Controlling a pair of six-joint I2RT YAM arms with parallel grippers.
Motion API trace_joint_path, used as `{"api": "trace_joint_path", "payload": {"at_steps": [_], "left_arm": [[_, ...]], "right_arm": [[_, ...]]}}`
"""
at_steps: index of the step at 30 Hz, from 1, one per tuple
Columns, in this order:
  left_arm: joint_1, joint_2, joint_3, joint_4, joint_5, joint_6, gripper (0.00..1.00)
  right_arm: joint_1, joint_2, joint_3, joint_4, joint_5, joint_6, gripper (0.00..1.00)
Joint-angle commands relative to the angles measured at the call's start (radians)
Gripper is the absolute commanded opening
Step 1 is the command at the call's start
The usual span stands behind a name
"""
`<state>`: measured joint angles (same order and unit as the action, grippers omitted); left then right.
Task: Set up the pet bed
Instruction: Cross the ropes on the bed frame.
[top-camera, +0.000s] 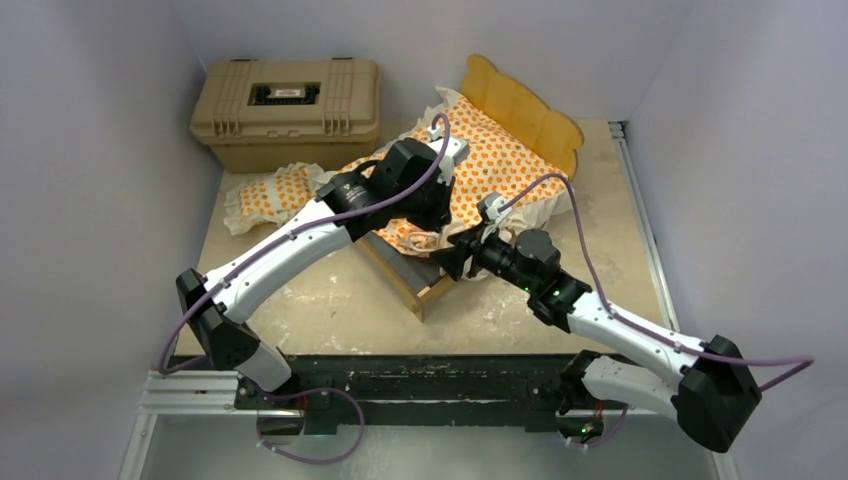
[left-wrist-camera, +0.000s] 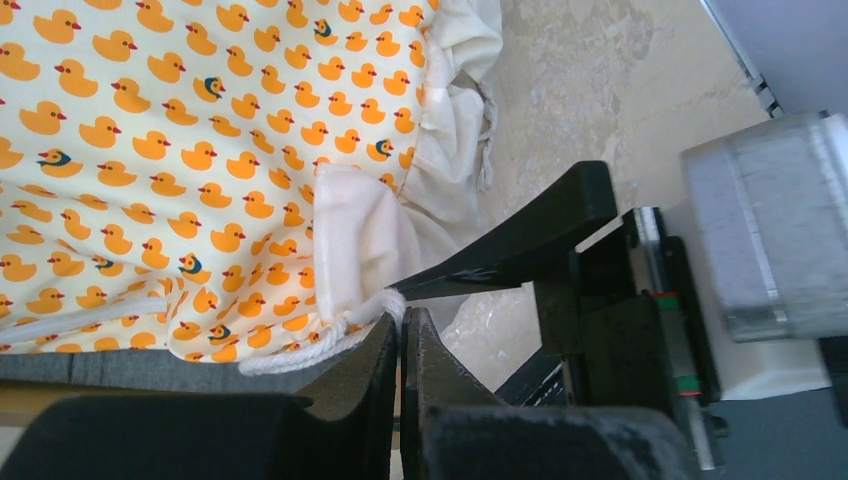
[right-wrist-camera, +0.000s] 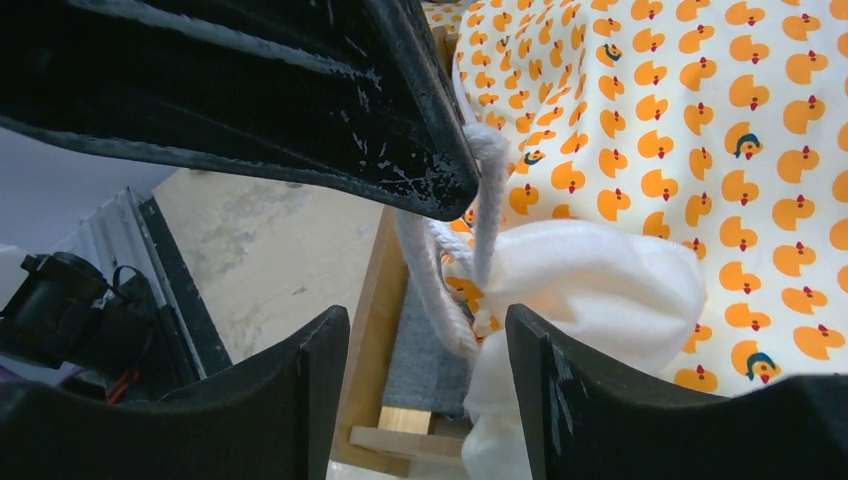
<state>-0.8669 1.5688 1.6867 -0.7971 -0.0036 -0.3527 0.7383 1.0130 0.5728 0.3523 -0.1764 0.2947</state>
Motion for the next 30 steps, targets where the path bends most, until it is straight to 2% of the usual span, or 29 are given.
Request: {"api": "trace_joint_path", "payload": {"at_steps": [1, 2, 4, 5, 8, 9, 11, 15, 18, 21, 26, 30], "left_arm": [[0.013, -0.029, -0.022, 0.084, 0.035, -0.027, 0.0], [0.013, -0.031, -0.027, 0.09, 0.039, -0.028, 0.0], [0.017, -0.036, -0.036, 0.1, 0.04, -0.031, 0.0], [0.02, -0.037, -0.04, 0.102, 0.037, -0.031, 0.0], [0.029, -0.057, -0.065, 0.118, 0.015, -0.035, 0.0], [0.033, -0.068, -0.077, 0.125, 0.008, -0.037, 0.0], [0.042, -0.093, -0.107, 0.145, -0.031, -0.039, 0.1], [0.045, -0.171, -0.193, 0.226, -0.096, -0.036, 0.38], [0.046, -0.247, -0.265, 0.287, -0.135, -0.025, 0.51], [0.046, -0.341, -0.348, 0.326, -0.188, -0.013, 0.58], [0.046, -0.454, -0.455, 0.304, -0.258, -0.014, 0.59], [0.046, -0.525, -0.552, 0.303, -0.256, -0.03, 0.61]], "right_arm": [[-0.001, 0.069, -0.005, 0.202, -0.025, -0.014, 0.61], [-0.001, 0.087, -0.005, 0.211, -0.029, -0.013, 0.59], [-0.001, 0.105, -0.005, 0.217, -0.031, -0.009, 0.48], [-0.001, 0.106, -0.005, 0.213, -0.033, -0.007, 0.4], [-0.001, 0.074, 0.027, 0.142, -0.04, -0.006, 0.05], [-0.001, 0.055, 0.044, 0.109, -0.039, -0.004, 0.0], [-0.001, 0.014, 0.085, 0.018, -0.041, -0.002, 0.0], [-0.002, -0.025, 0.185, -0.13, -0.069, 0.023, 0.0], [-0.002, -0.02, 0.261, -0.207, -0.064, 0.042, 0.0], [-0.002, 0.024, 0.369, -0.302, -0.06, 0.062, 0.0], [-0.005, 0.095, 0.567, -0.477, -0.03, 0.068, 0.0], [-0.01, 0.14, 0.716, -0.627, 0.003, 0.041, 0.0]]}}
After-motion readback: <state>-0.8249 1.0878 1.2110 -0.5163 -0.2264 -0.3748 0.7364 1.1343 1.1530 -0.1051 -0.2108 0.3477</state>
